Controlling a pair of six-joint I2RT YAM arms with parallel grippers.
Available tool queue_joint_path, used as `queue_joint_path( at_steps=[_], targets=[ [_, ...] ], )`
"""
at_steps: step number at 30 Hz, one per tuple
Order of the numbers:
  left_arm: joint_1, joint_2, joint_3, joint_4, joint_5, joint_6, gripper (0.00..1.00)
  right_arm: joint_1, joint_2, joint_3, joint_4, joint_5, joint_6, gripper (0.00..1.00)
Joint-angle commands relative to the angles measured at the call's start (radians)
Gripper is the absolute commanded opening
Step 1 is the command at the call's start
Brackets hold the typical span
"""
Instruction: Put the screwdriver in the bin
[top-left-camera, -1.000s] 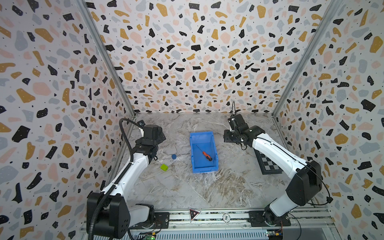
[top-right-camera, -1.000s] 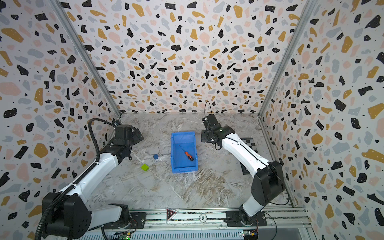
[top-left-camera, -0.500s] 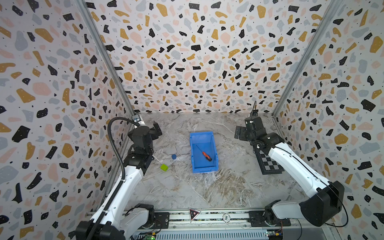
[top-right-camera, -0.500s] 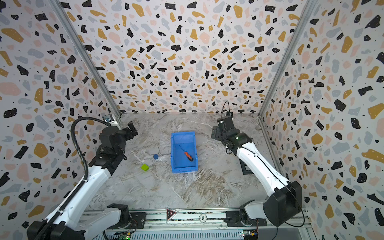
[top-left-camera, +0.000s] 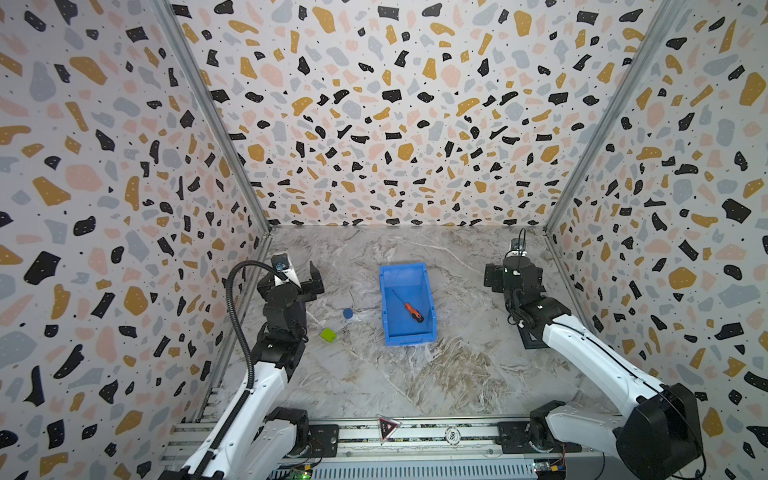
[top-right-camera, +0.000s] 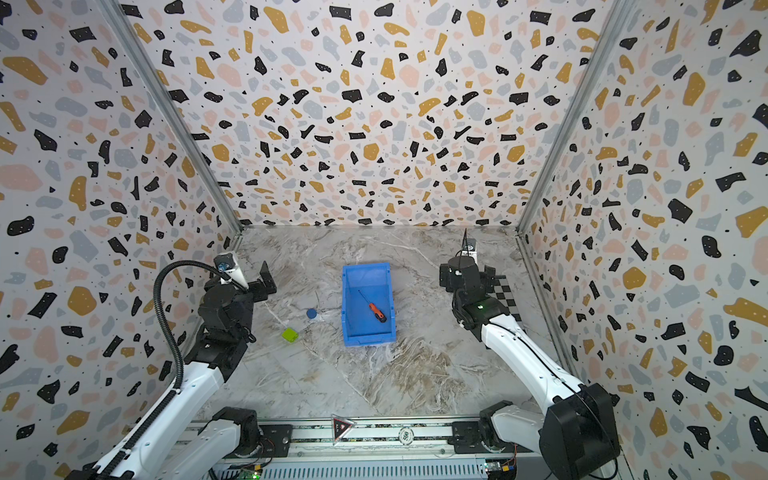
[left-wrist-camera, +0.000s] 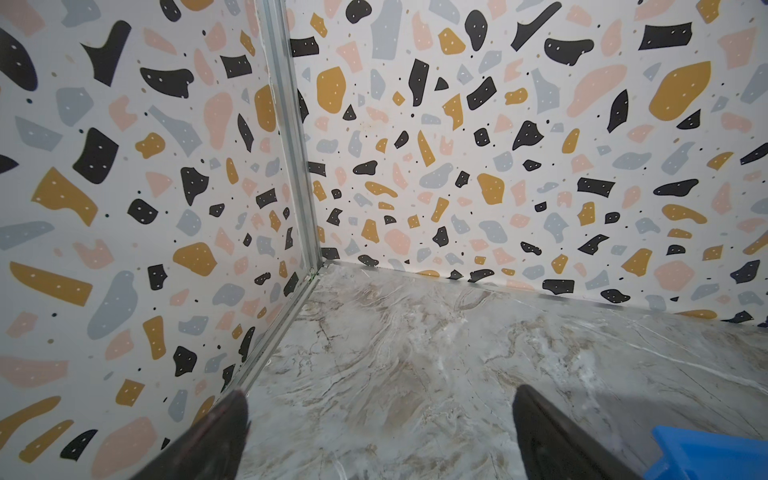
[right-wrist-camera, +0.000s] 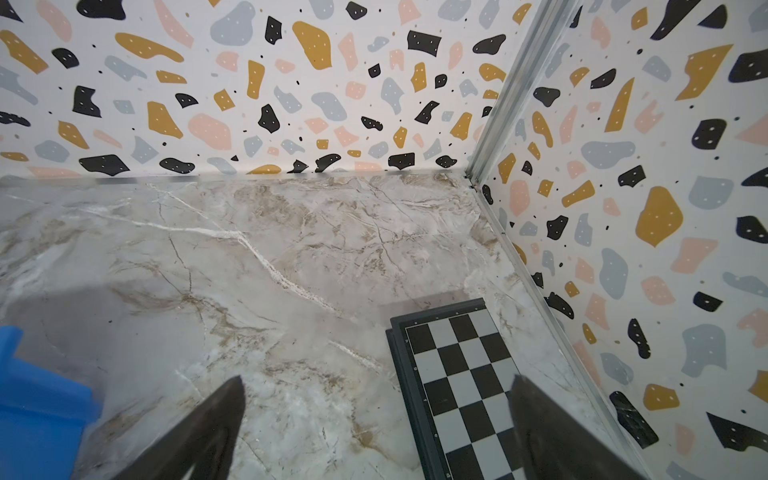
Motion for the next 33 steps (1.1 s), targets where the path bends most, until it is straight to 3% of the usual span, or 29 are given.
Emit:
queue_joint_path(
  at_steps=[1,3,6,10,13,16,18,22,33],
  targets=[
    [-0.003,-0.013,-0.023,0.092,0.040,-0.017,1.00,-0.009,-0.033,-0.063,0.151,-0.048,-0.113,0.99],
    [-0.003,-0.010,-0.058,0.113,0.010,-0.065,1.00,-0.009,-0.031,-0.113,0.205,-0.073,-0.180,0.99],
    [-0.003,-0.022,-0.164,0.253,0.023,-0.038,1.00,-0.020,-0.023,-0.170,0.257,-0.040,-0.158,0.99],
    [-0.003,0.017,-0.264,0.376,-0.061,-0.050,1.00,-0.064,-0.001,-0.264,0.367,-0.077,-0.131,0.99],
    [-0.003,0.049,-0.342,0.483,-0.109,-0.068,1.00,-0.098,0.027,-0.359,0.529,-0.070,-0.093,0.99],
    [-0.003,0.092,-0.391,0.568,-0.114,-0.077,1.00,-0.112,0.064,-0.463,0.752,-0.099,-0.138,0.99],
    [-0.003,0.128,-0.410,0.599,-0.120,-0.075,1.00,-0.127,0.089,-0.496,0.837,-0.170,-0.155,0.99],
    [-0.003,0.189,-0.441,0.645,-0.105,-0.029,1.00,-0.152,0.151,-0.479,0.832,-0.260,-0.189,0.99],
    [0.005,0.414,-0.424,0.845,-0.049,0.039,1.00,-0.319,0.204,-0.655,1.198,-0.552,-0.208,0.99]
  ],
)
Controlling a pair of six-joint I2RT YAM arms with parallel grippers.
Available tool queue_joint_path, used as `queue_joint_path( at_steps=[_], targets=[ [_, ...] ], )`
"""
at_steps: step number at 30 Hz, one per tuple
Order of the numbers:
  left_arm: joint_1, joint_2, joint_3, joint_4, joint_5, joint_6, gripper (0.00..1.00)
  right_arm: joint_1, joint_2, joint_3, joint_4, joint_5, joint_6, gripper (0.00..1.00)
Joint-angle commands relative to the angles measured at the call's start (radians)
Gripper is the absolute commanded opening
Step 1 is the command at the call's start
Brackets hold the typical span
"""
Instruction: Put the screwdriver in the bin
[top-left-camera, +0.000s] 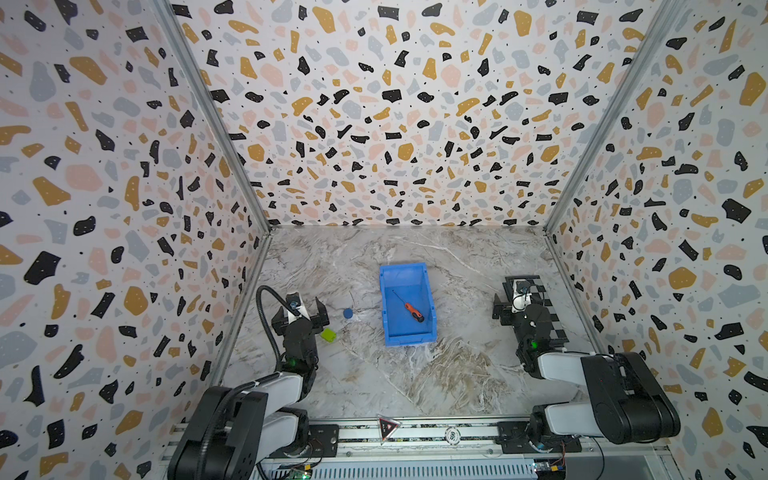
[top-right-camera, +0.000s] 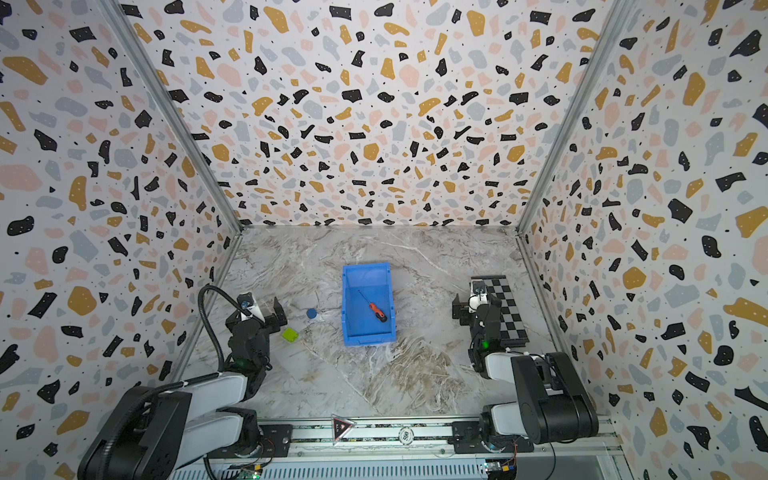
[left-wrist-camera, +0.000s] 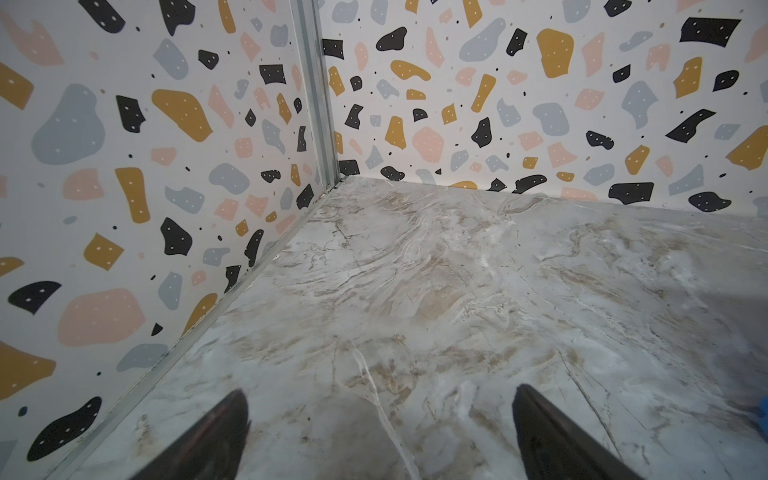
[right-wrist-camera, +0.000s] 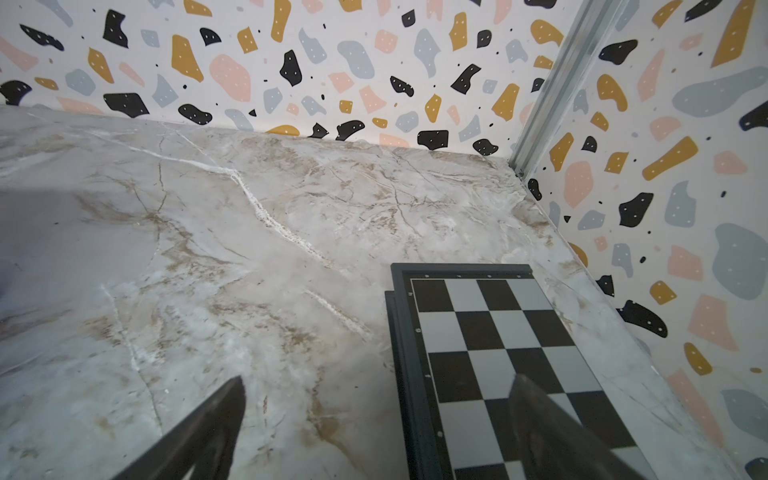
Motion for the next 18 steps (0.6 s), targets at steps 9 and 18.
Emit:
queue_joint_path(
  at_steps=[9,18],
  targets=[
    [0.022,0.156,0.073,0.135,0.088,0.049,1.00,-0.051,0.124,0.004,0.198,-0.185,-0.011,0.99],
    [0.027,0.166,0.032,0.214,0.049,0.029,1.00,-0.050,0.120,0.000,0.203,-0.184,-0.014,0.99]
  ],
)
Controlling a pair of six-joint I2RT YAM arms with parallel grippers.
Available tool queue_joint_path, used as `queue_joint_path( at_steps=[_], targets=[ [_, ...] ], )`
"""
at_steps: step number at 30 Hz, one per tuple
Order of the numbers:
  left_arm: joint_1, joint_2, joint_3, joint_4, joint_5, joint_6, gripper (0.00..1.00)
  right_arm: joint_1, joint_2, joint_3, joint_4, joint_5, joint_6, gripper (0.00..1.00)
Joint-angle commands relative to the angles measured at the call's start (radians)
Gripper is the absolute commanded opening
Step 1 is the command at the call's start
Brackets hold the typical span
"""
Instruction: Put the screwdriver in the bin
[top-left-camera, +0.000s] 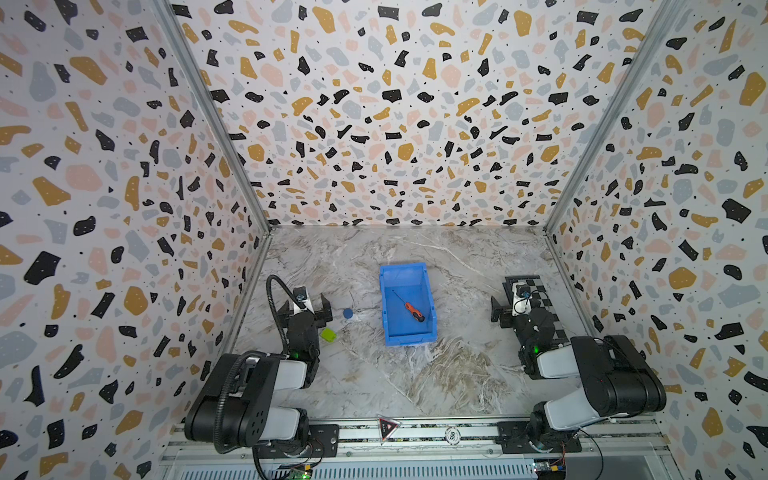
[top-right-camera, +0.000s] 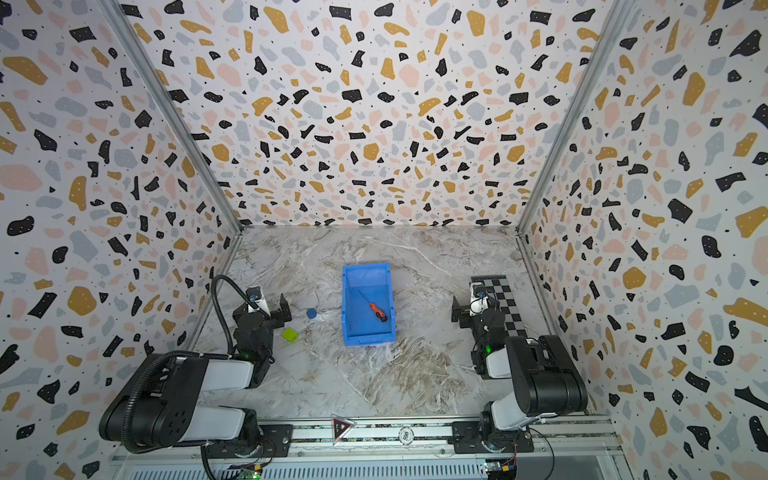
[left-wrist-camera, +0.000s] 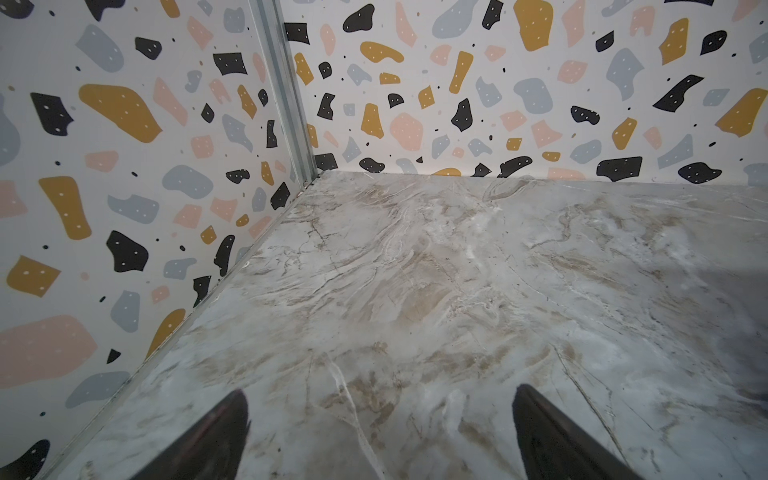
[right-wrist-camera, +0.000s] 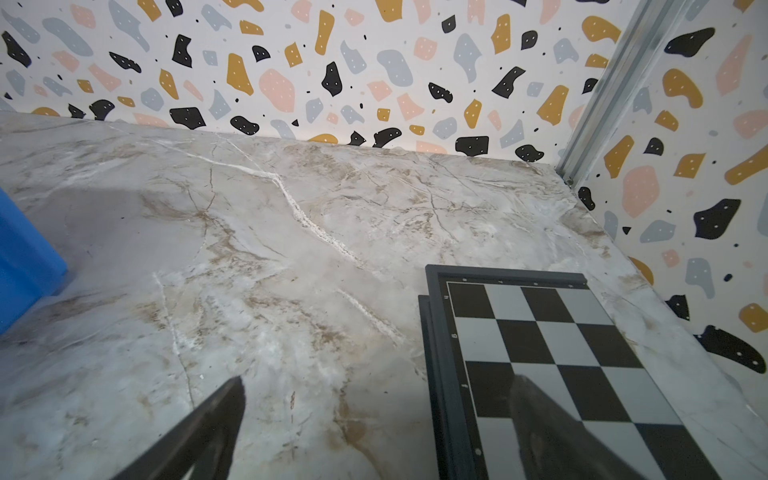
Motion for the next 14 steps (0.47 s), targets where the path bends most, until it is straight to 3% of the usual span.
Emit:
queue_joint_path(
  at_steps=[1,14],
  targets=[
    [0.005,0.003,-0.013,0.097,-0.033,-0.008,1.00,0.003,-0.018,0.019,0.028,-0.006,-0.010,0.99],
    [0.005,-0.001,-0.010,0.084,-0.034,-0.007,1.00,0.003,-0.017,0.021,0.021,-0.004,-0.007,0.99]
  ],
)
